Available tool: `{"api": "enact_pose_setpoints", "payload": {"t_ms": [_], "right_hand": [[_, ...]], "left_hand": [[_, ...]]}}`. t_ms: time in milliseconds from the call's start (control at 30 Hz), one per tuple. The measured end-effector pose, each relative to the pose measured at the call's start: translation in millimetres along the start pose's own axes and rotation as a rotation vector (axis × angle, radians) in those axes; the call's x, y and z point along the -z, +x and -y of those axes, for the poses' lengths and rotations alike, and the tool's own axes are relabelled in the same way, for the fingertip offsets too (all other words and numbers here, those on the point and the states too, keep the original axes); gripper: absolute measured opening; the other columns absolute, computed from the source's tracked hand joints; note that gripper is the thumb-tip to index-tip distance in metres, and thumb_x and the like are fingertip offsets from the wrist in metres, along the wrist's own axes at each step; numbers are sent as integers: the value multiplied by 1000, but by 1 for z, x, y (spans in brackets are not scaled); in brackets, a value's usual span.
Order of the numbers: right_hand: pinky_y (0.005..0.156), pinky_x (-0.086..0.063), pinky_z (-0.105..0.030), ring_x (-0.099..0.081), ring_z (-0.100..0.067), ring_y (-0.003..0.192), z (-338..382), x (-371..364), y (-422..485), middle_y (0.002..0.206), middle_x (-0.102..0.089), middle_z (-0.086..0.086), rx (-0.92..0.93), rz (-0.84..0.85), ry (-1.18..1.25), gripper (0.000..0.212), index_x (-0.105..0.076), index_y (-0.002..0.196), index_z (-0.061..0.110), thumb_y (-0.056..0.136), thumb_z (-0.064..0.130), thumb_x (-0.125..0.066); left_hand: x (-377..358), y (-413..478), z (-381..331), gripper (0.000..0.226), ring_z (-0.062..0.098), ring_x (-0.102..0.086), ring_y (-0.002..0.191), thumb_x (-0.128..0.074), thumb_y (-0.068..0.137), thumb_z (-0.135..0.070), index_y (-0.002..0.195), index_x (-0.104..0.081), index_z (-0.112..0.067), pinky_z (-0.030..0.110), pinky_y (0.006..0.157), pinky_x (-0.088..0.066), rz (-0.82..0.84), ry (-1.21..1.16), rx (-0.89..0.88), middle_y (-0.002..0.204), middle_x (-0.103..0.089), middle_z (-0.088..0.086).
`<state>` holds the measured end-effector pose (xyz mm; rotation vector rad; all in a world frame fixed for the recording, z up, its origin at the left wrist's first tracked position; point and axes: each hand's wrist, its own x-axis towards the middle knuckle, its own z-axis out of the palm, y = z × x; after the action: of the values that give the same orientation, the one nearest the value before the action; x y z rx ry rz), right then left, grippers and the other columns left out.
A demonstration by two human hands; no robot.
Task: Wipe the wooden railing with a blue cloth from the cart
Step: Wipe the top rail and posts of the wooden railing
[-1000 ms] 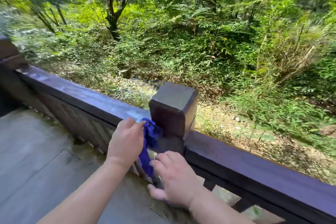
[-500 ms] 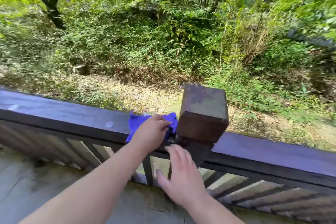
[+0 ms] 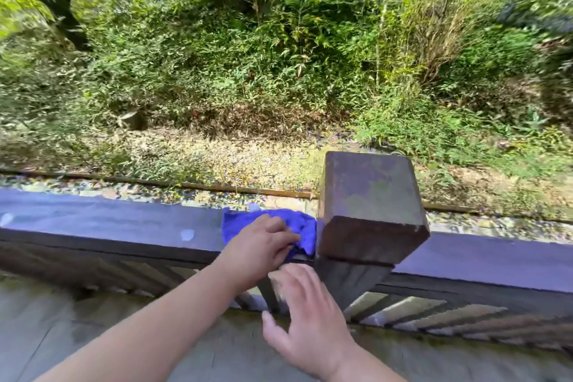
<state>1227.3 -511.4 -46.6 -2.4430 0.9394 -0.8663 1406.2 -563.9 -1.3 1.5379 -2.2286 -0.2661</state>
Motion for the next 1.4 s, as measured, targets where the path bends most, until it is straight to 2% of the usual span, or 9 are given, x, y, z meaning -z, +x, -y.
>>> {"api": "enact_pose_setpoints", "payload": {"t_ms": [167,267,400,467,567,667,833,1000,1400], "right_hand": [[106,-43,-33,-48,-22,132,11,-4,25,138,-51,2,-160,-36,7,62,-48,137,20,83,39,-71],[114,-36,-30,-46,-22,134,25,-14,42,141,-48,0,-180,-75,-45,67,-44,141,18,83,40,-70],[114,-39,-43,-45,-29,135,39,-28,69,142,-49,-4,-239,-80,-193,79,-43,142,16,78,53,-71],[119,-32,-44,-34,-26,144,34,-27,85,151,-43,-5,-345,-11,-276,99,-36,150,17,72,68,-69],[127,-5,-41,-5,-22,156,19,-26,108,168,-19,-4,-490,228,-373,129,-8,161,22,64,94,-55],[126,9,-47,9,-24,157,5,-32,112,172,-5,-5,-464,394,-459,139,7,162,22,61,101,-46],[127,5,-47,-11,-25,156,-3,-44,107,165,-28,-7,-467,278,-442,130,-11,161,19,59,89,-50],[127,4,-46,-24,-25,151,-9,-49,106,156,-42,-7,-421,194,-413,127,-17,160,17,61,87,-53],[128,-2,-50,-26,-28,150,-7,-46,105,158,-39,-7,-405,241,-494,133,-12,161,22,59,101,-46]], "left_hand": [[6,-9,19,25,15,-48,88,-63,83,-19,107,-69,-24,25,81,-42,42,-62,-70,94,-60,-4],[15,-20,35,13,18,-49,83,-64,80,-9,89,-67,-18,35,75,-46,16,-46,-107,87,-58,-2],[32,-32,60,14,19,-50,80,-63,85,-14,94,-70,-22,34,73,-46,47,-21,-125,80,-54,-3],[40,-37,69,21,18,-52,87,-63,85,-20,103,-72,-25,31,79,-46,100,24,-122,84,-56,-4],[47,-45,84,24,19,-55,94,-60,89,-24,110,-71,-26,28,80,-42,114,63,-109,92,-58,-5],[50,-48,88,26,19,-56,97,-52,93,-25,111,-71,-28,29,80,-42,86,50,-69,97,-59,-5],[47,-42,75,20,22,-54,88,-48,90,-36,85,-61,-21,34,73,-43,51,74,6,92,-55,-4],[37,-39,64,18,23,-53,86,-55,94,-37,97,-63,-21,38,71,-49,37,210,23,94,-59,-3],[54,-88,107,16,19,-54,94,-59,94,-31,106,-70,-26,32,81,-47,-51,201,209,98,-64,-8]]}}
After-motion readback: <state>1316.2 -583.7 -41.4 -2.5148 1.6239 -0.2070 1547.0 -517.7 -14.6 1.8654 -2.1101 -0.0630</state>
